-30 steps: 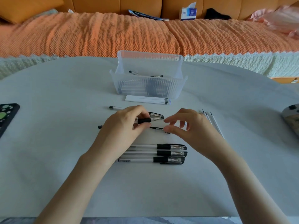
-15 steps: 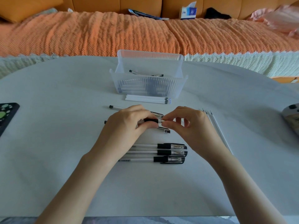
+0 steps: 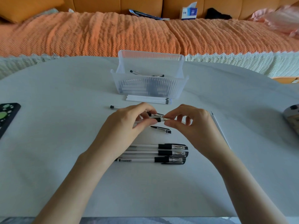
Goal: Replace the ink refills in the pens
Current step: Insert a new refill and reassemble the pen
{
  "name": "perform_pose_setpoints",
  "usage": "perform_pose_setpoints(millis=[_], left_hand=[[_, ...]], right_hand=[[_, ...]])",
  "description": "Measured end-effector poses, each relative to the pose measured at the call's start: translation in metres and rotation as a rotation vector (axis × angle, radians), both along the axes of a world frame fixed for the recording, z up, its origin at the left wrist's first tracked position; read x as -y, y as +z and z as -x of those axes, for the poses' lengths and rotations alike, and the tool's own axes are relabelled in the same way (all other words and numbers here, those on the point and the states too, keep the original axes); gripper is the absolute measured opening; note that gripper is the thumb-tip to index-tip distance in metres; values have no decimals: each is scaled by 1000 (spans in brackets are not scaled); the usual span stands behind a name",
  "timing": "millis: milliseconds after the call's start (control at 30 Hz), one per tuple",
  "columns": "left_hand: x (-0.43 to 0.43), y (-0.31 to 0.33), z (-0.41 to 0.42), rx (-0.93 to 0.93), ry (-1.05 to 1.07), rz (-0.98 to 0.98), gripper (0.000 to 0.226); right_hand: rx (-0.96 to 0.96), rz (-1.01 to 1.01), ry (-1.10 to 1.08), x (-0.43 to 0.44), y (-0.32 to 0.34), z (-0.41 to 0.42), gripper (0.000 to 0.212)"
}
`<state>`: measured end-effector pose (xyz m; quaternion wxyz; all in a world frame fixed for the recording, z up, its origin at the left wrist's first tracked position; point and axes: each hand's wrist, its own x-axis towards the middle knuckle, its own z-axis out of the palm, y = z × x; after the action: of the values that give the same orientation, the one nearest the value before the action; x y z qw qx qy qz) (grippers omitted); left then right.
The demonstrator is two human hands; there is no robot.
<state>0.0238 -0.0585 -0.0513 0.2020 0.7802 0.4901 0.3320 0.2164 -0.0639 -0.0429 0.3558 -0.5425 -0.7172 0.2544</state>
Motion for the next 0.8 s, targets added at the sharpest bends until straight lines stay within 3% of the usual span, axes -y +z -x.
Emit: perform_pose_setpoints(millis=[233,433,667,800], left_hand=[[-2,0,2,-44,-6,-68,31],[-1,2,2,17,12,36,7],[0,3,3,-56,34,-4,22],[-1,2,4,-16,24,51,5]], right_hand=[[1,24,4,0,-1,0,5],[12,9,-11,1,2,1,6],[7,16,-9,0,1,0,4],[2,11,-24,1,2,-1,6]])
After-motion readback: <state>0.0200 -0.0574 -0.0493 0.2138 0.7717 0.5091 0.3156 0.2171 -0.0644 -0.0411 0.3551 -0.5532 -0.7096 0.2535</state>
